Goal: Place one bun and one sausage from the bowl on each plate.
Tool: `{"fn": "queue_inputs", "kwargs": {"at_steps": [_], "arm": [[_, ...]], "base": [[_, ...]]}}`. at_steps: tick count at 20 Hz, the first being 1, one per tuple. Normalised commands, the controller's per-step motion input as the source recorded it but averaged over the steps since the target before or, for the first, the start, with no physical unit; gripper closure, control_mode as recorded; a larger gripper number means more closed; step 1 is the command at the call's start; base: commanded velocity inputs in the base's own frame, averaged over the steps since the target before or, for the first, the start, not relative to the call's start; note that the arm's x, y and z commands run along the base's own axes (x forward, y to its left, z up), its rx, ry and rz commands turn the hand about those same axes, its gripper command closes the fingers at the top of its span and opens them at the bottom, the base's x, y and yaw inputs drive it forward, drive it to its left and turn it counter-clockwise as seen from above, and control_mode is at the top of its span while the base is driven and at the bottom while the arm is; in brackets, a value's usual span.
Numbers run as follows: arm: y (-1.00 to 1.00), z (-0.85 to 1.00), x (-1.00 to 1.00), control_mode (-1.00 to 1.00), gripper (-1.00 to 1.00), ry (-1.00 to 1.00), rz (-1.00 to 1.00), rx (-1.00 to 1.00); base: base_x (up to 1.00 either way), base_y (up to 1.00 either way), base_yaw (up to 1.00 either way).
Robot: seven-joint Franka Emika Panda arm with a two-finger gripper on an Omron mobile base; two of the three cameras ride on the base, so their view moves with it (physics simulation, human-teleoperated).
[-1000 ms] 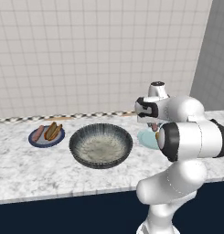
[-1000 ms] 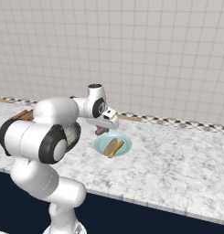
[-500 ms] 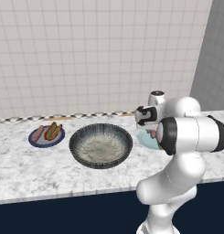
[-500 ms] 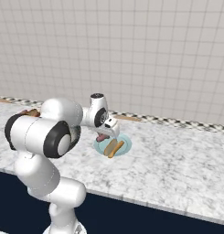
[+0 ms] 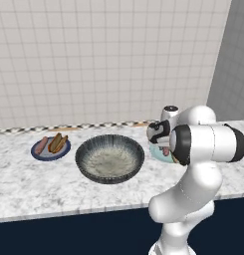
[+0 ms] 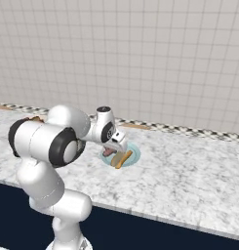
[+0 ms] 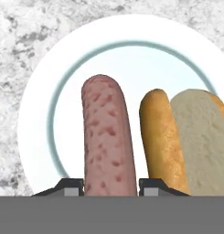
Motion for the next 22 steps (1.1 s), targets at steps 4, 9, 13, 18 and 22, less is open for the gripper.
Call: {"fn": "queue_inputs", "kwargs": {"at_steps": [4,9,13,18,22], "arm": [[0.0,-0.12,0.01,-1.0,-1.0,-0.01,0.0,0.0],[0.0,0.12,0.01,-1.0,-1.0,0.0,0.0,0.0],[-0.03,0.6,-0.13,-1.0,-1.0,-0.02,0.0,0.0],[-0.21,0.66,-0.26,-1.0,-1.0,0.0,-0.03,0.0],[-0.22,0.64,-0.3,-1.0,-1.0,0.0,-0.04,0.0]], "base": [[0.0,0.0,0.0],[0.0,0.0,0.0],[0.0,0.0,0.0],[0.0,0.0,0.0],[0.0,0.0,0.0]]}}
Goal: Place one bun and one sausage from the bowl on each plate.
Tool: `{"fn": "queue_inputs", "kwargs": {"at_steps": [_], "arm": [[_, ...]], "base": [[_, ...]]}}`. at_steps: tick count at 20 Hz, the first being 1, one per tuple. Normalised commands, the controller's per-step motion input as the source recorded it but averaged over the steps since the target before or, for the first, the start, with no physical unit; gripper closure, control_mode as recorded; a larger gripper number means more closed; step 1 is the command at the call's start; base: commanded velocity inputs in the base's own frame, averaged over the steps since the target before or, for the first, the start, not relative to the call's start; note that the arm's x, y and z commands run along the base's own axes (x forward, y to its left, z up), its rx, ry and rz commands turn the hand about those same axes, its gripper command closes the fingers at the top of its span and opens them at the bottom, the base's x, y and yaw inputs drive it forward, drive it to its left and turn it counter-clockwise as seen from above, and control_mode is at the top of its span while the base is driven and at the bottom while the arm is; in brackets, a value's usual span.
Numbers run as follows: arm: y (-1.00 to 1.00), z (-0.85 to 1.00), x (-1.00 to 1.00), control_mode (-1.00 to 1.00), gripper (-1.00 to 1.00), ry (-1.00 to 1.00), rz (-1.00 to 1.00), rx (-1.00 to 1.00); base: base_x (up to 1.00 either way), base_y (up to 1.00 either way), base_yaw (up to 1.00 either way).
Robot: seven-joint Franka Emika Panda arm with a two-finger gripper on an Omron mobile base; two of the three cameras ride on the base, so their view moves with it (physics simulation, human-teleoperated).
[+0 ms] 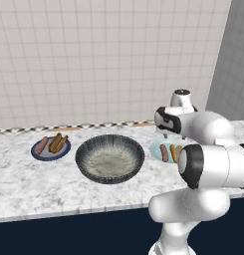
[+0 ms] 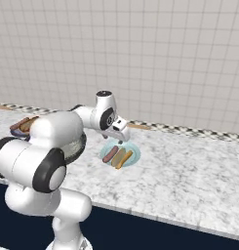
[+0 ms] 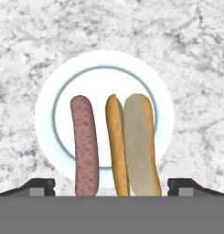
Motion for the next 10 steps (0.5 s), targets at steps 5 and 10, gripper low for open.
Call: {"fn": "queue_inputs", "kwargs": {"at_steps": [5,10], "arm": [[-0.07,0.61,-0.73,-1.0,-1.0,-0.03,-0.01,0.0],[0.0,0.58,-0.82,-1.0,-1.0,-0.01,0.0,0.0]], "base": [[0.0,0.0,0.0],[0.0,0.0,0.0]]}}
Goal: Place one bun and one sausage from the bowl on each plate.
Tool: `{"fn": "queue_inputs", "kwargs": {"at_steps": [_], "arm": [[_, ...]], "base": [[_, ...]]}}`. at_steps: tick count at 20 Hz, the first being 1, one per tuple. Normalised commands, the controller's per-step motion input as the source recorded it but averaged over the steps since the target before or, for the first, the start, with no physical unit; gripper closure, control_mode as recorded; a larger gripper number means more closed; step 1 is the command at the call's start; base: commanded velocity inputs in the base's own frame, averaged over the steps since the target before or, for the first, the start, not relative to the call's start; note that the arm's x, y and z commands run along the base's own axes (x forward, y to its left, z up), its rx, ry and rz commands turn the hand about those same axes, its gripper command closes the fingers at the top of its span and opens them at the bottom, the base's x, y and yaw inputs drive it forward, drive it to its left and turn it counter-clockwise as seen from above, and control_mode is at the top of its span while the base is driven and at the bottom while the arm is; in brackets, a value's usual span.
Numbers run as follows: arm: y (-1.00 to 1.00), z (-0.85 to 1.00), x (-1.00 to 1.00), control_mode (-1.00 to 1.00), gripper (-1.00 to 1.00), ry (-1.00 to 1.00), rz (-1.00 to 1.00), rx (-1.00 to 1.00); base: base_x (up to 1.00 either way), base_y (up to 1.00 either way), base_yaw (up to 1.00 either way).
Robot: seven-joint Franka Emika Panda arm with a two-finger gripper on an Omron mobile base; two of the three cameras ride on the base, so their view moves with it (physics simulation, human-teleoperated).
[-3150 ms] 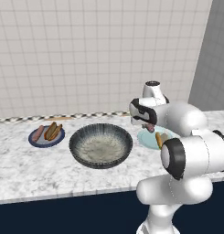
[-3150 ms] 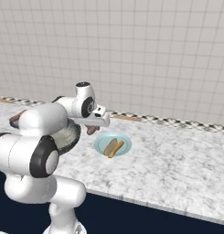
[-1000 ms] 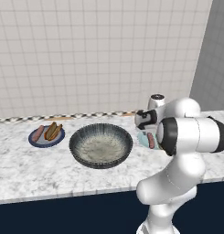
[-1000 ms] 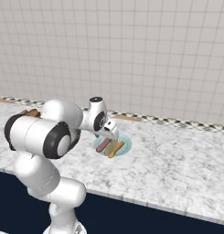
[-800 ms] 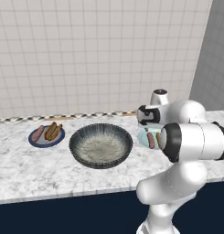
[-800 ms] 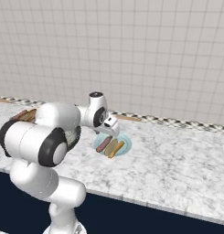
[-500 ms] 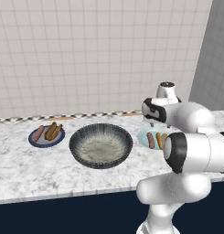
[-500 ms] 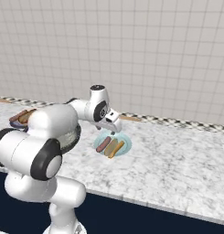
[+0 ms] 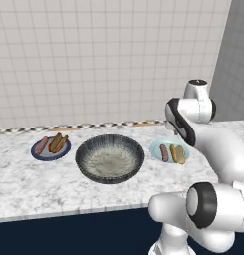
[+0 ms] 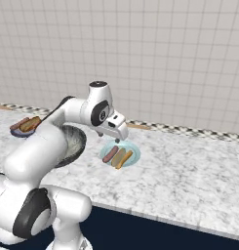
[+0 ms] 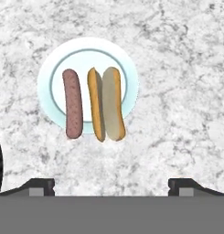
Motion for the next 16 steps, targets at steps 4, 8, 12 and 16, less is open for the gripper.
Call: {"fn": "queue_inputs", "kwargs": {"at_steps": [4,8,12,16], "arm": [[0.06,0.54,-0.65,-1.0,-1.0,0.0,0.0,0.0],[0.03,0.41,-0.42,-1.0,-1.0,0.0,0.0,0.0],[0.03,0.12,-0.65,-1.0,-1.0,0.0,0.0,0.0],[0.41,0.11,-0.77,-1.0,-1.0,-0.01,0.05,0.0]], "base": [[0.0,0.0,0.0],[0.0,0.0,0.0],[0.0,0.0,0.0],[0.0,0.0,0.0]]}}
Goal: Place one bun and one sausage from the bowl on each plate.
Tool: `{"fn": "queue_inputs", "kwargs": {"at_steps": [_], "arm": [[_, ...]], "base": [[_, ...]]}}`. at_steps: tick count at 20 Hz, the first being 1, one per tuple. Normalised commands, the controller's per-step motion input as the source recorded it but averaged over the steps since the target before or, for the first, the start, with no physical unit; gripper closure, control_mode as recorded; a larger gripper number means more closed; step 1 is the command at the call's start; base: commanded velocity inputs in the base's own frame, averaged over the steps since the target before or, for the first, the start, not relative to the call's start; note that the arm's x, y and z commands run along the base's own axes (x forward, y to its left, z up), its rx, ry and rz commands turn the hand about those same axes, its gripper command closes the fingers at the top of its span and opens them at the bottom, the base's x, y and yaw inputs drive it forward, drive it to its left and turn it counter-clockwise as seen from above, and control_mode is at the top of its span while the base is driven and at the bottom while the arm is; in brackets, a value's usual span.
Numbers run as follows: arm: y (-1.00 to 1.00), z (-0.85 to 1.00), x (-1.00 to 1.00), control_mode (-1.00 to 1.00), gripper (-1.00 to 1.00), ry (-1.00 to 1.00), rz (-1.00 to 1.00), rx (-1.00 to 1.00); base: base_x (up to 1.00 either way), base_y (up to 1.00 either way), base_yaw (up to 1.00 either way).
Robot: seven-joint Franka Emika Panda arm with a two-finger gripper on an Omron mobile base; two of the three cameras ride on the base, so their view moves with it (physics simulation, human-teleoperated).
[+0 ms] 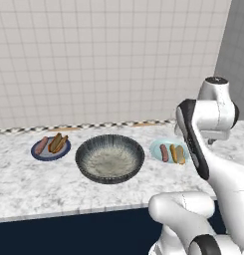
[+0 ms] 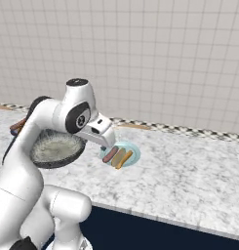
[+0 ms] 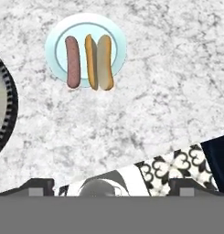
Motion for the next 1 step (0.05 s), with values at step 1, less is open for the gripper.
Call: {"fn": "queue_inputs", "kwargs": {"at_steps": [1], "arm": [[0.7,0.22,-0.49,-1.0,-1.0,0.0,0.11,0.0]], "base": [[0.0,0.0,0.0]]}}
